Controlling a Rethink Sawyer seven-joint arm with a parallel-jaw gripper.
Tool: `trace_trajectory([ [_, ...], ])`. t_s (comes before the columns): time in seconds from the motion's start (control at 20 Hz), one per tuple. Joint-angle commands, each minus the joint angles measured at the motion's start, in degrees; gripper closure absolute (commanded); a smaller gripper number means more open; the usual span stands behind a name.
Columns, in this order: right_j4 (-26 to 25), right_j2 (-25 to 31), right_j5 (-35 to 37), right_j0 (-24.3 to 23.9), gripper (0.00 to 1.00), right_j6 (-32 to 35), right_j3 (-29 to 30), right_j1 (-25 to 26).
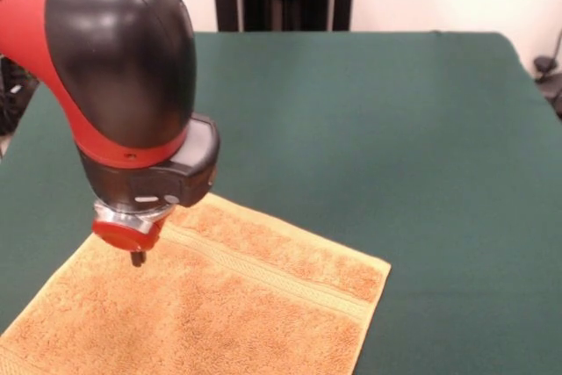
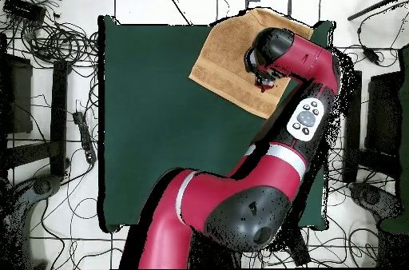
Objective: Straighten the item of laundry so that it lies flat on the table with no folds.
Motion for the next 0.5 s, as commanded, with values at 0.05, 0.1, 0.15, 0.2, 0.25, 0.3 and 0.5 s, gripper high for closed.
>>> trace_trajectory([
  [0.05, 3.38, 4.67, 1.23, 1.87, 0.00, 16.52, -0.27, 1.65],
  [0.1, 3.46, 4.69, 0.44, 1.90, 0.00, 16.50, -0.17, 1.96],
  [0.15, 3.62, 5.18, -0.84, 1.93, 0.00, 16.27, 0.25, 2.21],
  [0.2, 3.72, 5.37, -1.63, 1.95, 0.00, 16.21, 0.51, 2.46],
  [0.25, 3.71, 5.38, -2.05, 1.87, 0.00, 16.04, 0.51, 2.81],
  [0.3, 3.69, 5.38, -2.48, 1.78, 0.00, 15.86, 0.52, 3.15],
  [0.5, 4.48, 6.00, -5.20, 1.12, 0.00, 16.08, -1.16, 6.19],
])
